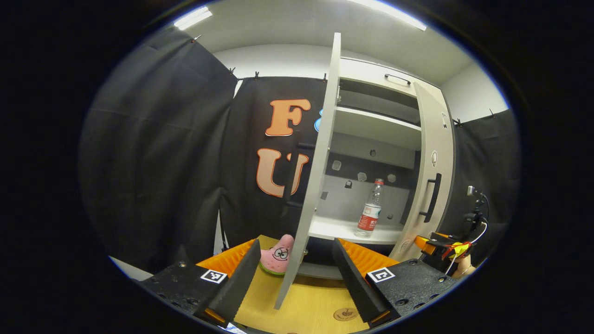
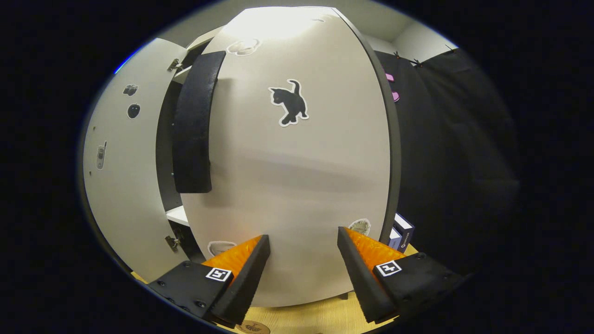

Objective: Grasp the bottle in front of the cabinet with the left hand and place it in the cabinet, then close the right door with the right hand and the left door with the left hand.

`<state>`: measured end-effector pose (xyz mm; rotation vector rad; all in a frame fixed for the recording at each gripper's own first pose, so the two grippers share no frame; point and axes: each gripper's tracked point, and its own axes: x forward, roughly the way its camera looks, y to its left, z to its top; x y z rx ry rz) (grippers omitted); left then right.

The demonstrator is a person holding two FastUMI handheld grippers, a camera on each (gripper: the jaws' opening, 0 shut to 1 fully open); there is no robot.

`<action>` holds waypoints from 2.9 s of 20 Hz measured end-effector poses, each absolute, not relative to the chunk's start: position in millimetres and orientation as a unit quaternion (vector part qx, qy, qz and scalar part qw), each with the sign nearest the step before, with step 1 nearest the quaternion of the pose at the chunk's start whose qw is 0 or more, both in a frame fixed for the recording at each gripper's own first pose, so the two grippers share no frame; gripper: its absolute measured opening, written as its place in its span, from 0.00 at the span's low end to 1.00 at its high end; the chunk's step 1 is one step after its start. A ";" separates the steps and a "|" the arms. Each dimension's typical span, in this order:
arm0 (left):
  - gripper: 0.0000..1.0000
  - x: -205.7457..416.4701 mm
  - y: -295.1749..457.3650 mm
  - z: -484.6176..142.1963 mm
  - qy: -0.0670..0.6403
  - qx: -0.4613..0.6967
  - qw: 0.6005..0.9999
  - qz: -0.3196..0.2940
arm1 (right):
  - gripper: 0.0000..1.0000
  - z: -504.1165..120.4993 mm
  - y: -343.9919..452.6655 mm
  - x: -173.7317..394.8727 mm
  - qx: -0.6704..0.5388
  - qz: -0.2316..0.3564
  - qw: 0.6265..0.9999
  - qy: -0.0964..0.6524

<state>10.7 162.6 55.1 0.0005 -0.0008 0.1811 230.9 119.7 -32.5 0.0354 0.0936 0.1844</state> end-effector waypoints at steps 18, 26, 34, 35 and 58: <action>0.94 55.7 215.8 31.1 0.025 0.007 0.992 0.120 | 0.98 -6.5 97.5 176.4 0.007 0.082 0.996 0.026; 0.92 64.5 168.0 22.8 0.030 0.012 0.997 0.064 | 0.98 12.7 82.5 132.9 -0.002 0.086 0.996 0.007; 0.93 81.5 110.3 14.9 0.030 0.017 0.999 0.021 | 0.98 20.4 60.0 96.6 0.003 0.079 0.997 0.003; 0.92 84.3 107.0 12.1 0.032 0.012 0.999 0.019 | 0.98 22.3 57.8 93.0 0.005 0.079 0.997 0.001; 0.94 189.7 31.2 -44.0 0.076 0.013 0.997 -0.023 | 0.98 19.8 -7.1 96.3 0.010 0.032 0.999 -0.003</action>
